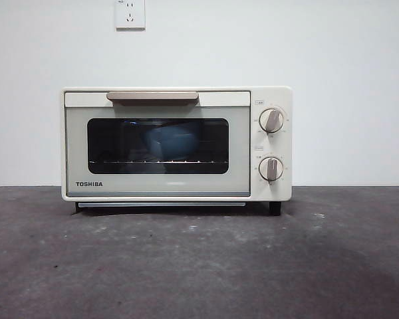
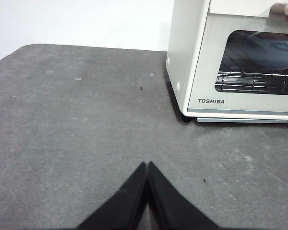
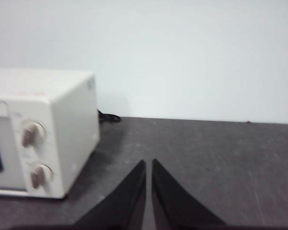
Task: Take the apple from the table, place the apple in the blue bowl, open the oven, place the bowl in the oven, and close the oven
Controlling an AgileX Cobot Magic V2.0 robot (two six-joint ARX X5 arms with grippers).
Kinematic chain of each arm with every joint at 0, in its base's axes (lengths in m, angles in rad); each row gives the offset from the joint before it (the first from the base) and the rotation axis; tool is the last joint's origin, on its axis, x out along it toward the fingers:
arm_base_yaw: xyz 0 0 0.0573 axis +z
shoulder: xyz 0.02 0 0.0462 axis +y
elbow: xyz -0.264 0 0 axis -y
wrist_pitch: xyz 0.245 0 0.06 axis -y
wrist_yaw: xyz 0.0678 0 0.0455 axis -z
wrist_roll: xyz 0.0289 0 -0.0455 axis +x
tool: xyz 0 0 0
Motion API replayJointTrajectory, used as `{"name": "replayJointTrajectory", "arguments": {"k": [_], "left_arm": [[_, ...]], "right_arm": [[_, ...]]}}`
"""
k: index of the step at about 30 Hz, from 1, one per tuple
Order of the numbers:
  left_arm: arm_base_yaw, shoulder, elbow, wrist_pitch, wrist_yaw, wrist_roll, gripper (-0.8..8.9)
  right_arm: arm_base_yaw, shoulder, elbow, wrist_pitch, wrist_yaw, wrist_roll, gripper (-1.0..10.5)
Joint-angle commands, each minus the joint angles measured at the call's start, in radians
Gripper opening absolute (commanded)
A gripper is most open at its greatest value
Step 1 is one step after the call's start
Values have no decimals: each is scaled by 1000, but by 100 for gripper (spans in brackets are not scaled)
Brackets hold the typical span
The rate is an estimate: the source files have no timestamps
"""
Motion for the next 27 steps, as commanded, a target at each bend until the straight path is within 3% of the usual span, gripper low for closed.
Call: {"name": "replayJointTrajectory", "arguments": {"k": [1,13,27], "left_arm": [[3,-2,-24,-2,-1,-6,7],[3,-2,-24,-2,-2,-6,8],[3,-2,-24,-2,-1,-6,8]], "right_arm": [[-9,-43,-54,28,2,-18,4],[-10,-162,-226,21,4,-9,4],[-10,-179,-226,-156,4,7,4]]}}
